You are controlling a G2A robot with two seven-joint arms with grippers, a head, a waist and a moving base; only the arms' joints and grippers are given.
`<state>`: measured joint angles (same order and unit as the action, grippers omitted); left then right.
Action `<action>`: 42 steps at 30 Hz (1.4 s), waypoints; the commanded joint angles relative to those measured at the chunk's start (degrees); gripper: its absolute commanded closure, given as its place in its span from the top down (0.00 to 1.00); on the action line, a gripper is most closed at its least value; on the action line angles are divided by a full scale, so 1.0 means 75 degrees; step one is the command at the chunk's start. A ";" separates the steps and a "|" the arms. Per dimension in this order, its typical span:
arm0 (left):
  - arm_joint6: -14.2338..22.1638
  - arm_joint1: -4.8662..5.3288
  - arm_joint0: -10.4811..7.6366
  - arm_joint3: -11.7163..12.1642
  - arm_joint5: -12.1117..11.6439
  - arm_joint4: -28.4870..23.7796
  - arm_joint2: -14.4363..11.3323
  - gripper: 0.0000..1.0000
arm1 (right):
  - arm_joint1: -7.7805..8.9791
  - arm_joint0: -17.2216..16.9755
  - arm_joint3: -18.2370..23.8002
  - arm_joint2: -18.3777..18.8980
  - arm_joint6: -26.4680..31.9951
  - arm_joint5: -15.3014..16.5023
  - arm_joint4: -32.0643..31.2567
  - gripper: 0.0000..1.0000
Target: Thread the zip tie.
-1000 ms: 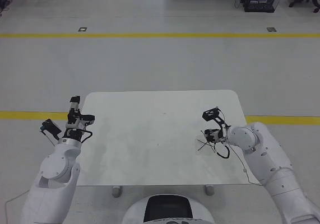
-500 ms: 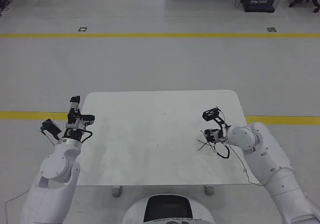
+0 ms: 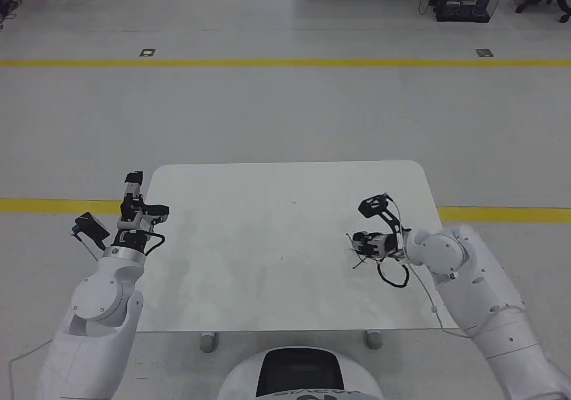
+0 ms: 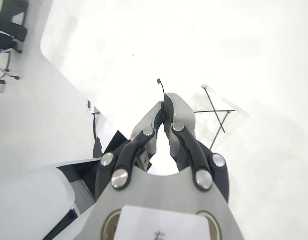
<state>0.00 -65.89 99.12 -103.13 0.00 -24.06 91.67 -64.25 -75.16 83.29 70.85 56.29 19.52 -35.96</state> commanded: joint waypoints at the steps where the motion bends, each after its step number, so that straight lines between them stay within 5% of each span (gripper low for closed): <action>1: 0.0000 0.0000 0.0000 0.0000 0.0000 0.0000 0.0000 1.00 | 0.0003 -0.0022 0.0017 -0.0021 -0.0043 -0.0006 0.0439 0.00; 5: 0.0000 0.0000 0.0000 0.0000 0.0000 0.0000 0.0000 1.00 | 0.0028 0.0000 -0.0109 -0.0151 -0.0016 -0.0006 0.1100 0.00; 19: 0.0000 0.0000 0.0000 0.0000 0.0000 0.0000 0.0000 1.00 | 0.0022 -0.0051 -0.0162 -0.0199 -0.0161 -0.0029 0.1215 0.00; 32: 0.0000 0.0000 0.0000 0.0000 0.0000 0.0000 0.0000 1.00 | -0.0145 0.0750 -0.1558 -0.0408 -0.0096 -0.0191 0.3841 0.00; 42: 0.0000 0.0000 0.0000 0.0000 0.0000 0.0000 0.0000 1.00 | -0.0155 0.0800 -0.1653 -0.0421 -0.0089 -0.0189 0.3957 0.00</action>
<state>0.00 -65.89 99.12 -103.13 0.00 -24.06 91.67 -65.41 -69.16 70.90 67.69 55.62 18.11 -6.29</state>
